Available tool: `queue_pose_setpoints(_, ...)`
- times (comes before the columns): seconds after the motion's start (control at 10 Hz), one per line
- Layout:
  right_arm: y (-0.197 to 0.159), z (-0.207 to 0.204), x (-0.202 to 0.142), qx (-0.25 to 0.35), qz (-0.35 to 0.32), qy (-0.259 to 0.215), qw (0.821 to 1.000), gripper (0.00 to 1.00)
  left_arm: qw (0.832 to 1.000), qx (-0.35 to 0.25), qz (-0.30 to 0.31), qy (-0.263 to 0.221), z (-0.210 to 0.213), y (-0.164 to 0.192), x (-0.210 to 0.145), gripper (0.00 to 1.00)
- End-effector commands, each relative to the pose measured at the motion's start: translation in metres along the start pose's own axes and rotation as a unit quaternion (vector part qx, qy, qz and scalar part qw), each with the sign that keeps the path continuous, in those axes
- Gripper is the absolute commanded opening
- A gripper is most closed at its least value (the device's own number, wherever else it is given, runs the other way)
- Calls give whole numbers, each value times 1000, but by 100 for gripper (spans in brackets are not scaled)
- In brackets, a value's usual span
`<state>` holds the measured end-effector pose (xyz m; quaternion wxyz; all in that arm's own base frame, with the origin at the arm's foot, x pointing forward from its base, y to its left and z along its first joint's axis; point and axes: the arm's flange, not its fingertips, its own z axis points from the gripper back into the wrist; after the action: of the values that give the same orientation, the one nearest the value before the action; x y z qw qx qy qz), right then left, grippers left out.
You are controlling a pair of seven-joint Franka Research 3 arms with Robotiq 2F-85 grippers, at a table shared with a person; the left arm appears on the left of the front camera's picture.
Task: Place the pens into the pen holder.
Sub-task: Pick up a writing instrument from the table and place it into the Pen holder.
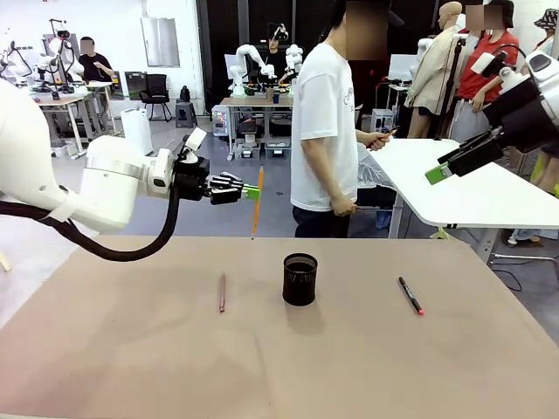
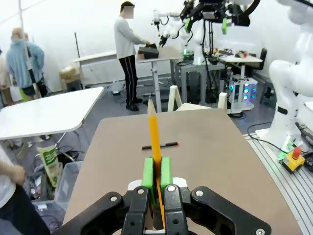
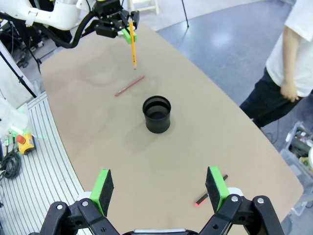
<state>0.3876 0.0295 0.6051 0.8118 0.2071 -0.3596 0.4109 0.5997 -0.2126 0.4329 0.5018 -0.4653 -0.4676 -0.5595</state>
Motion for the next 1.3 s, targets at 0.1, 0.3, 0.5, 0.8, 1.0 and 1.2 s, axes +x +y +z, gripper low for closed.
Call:
queue_pose_setpoints(0.1,0,0,1,3,0,-4,1000,100,999,-28,2,-28,-18,10,-9,0)
queue_pose_setpoints(0.3,0,0,1,3,0,-4,1000,100,998,-34,-9,-47,-28,17,-13,0)
queue_pose_setpoints(0.5,0,0,1,3,0,-4,1000,100,997,-53,-7,-62,-40,27,-21,0)
queue_pose_setpoints(0.8,0,0,1,3,0,-4,1000,100,995,-68,2,-72,-52,38,-30,0)
queue_pose_setpoints(1.0,0,0,1,3,0,-4,1000,100,996,-67,12,-65,-47,30,-31,0)
queue_pose_setpoints(1.2,0,0,1,3,0,-4,1000,100,996,-65,21,-62,-35,13,-26,0)
